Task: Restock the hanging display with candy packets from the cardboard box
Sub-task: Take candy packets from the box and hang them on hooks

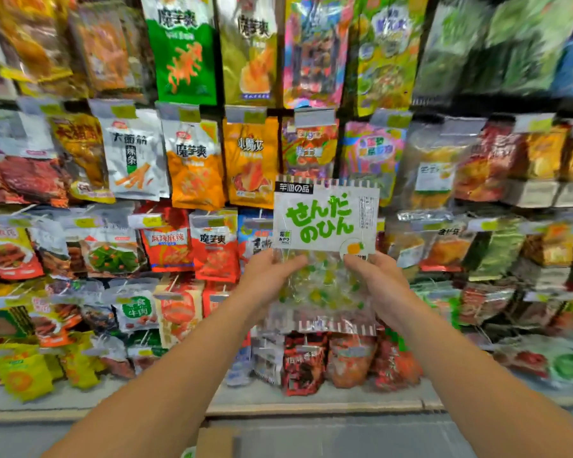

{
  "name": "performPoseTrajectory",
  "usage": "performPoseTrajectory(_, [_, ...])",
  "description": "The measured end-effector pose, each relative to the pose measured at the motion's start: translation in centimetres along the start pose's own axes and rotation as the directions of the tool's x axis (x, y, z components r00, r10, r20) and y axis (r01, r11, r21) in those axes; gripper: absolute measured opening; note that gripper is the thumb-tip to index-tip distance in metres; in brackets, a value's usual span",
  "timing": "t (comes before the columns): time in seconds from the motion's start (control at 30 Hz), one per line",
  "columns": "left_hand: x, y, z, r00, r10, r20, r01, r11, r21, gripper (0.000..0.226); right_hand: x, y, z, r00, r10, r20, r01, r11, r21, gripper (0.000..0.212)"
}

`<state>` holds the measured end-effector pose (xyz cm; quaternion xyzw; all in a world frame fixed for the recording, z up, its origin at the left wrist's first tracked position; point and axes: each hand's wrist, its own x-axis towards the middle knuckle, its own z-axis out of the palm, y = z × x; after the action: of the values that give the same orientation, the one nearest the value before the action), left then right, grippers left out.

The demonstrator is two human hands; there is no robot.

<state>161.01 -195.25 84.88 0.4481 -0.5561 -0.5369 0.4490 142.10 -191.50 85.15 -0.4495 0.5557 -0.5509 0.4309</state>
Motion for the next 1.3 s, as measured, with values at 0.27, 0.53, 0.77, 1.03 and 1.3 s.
performPoseTrajectory(0.27, [7.3,8.4,9.3,0.987,0.158,-0.020,-0.156,0.986,0.065,0.035,6.7,-8.6,-9.6,0.985,-0.169,-0.037,0.167,0.985,-0.048,0.009])
performPoseTrajectory(0.53, [16.9,14.9,14.2,0.958,0.288,-0.009,-0.287,0.957,0.050,0.028,16.2,-14.4,-14.3,0.963,-0.257,-0.077,0.251,0.964,-0.084,0.028])
performPoseTrajectory(0.77, [25.6,20.0,16.5,0.914,0.403,0.037,-0.405,0.910,0.091,0.080,24.9,-20.0,-17.1,0.935,-0.314,-0.163,0.299,0.948,-0.109,0.025])
performPoseTrajectory(1.03, [31.7,22.3,18.4,0.884,0.468,0.025,-0.463,0.866,0.190,0.030,31.6,-26.0,-21.3,0.898,-0.385,-0.212,0.347,0.917,-0.194,0.052])
performPoseTrajectory(1.3, [34.2,25.0,20.3,0.879,0.477,0.012,-0.469,0.858,0.211,0.026,34.8,-32.1,-24.4,0.812,-0.503,-0.296,0.440,0.860,-0.257,0.077])
